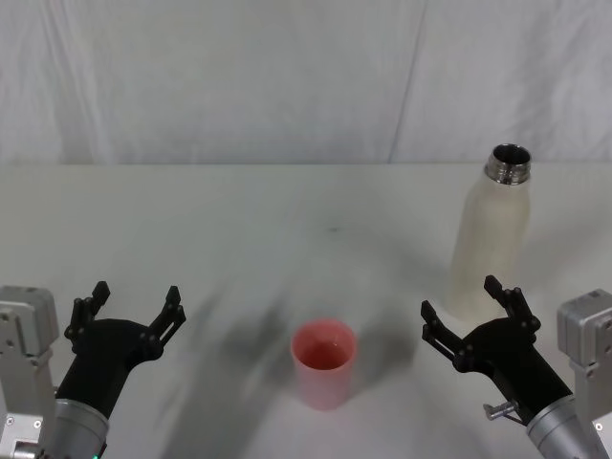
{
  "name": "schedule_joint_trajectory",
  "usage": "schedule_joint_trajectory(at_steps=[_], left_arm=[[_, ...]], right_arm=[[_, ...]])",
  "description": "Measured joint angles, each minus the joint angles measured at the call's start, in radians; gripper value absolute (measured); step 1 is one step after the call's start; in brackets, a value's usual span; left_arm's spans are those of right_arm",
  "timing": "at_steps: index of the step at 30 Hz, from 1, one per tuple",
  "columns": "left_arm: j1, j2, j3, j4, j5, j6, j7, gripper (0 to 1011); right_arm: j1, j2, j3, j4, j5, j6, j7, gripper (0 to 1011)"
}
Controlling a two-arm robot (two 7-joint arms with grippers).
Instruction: Grasp the thermos with one hand and pour water into the cup lid.
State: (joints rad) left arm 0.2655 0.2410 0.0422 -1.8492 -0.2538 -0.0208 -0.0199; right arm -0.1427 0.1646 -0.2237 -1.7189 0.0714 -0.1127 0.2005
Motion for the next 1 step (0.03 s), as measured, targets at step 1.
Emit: schedule_joint_trajectory(at_steps=[1], left_arm=[[0.0, 0.0, 0.0, 0.0, 0.0, 0.0, 0.0, 1001]], right_arm=[[0.0, 0.0, 0.0, 0.0, 0.0, 0.0, 0.0, 1001]])
